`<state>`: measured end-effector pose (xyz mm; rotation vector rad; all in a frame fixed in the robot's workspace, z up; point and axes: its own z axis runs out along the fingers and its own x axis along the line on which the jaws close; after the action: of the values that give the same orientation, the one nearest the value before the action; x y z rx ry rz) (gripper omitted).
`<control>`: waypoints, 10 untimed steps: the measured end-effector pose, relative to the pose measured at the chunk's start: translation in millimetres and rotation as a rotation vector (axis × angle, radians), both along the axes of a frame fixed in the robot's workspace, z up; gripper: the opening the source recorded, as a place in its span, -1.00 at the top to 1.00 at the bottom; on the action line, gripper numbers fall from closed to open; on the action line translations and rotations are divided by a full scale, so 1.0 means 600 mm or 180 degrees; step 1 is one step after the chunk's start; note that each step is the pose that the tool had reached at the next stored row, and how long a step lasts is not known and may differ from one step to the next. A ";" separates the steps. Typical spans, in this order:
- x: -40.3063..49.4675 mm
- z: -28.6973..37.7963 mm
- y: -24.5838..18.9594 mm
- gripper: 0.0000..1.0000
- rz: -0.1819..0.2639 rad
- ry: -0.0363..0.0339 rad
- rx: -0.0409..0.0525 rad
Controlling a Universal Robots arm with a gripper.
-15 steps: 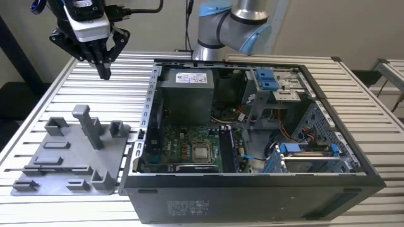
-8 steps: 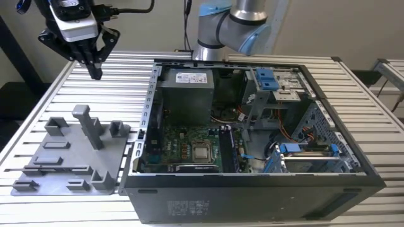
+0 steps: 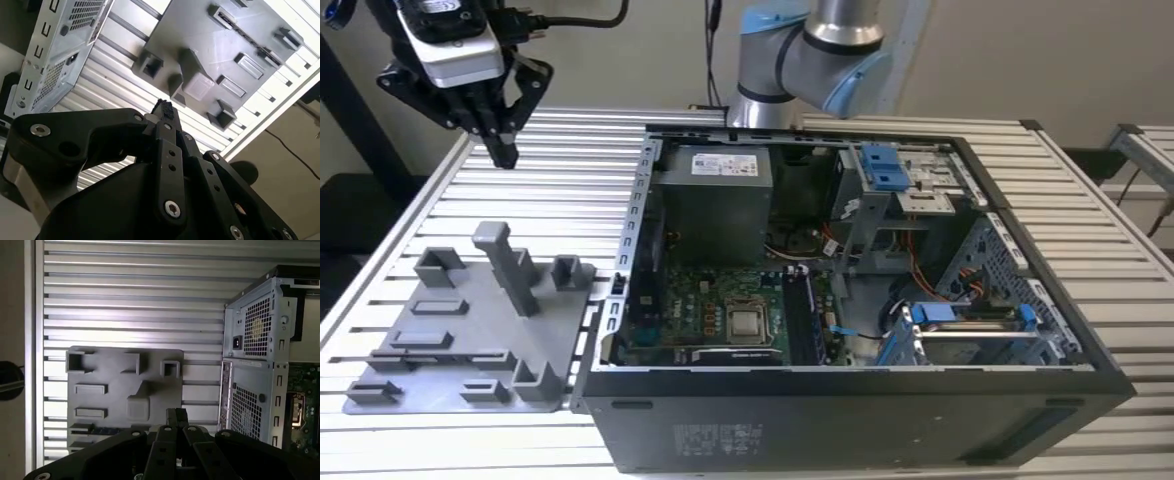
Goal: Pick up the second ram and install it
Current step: 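Reach for the second ram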
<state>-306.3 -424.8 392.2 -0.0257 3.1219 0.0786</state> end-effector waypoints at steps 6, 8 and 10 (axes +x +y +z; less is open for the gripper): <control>-0.025 0.000 0.0000 0.79 0.0041 0.0000 0.0000; -0.036 0.000 0.0001 0.79 0.0046 0.0000 0.0000; -0.047 0.000 0.0000 0.79 0.0051 0.0000 0.0000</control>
<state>-334.3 -424.8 392.1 -0.0508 3.1221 0.0789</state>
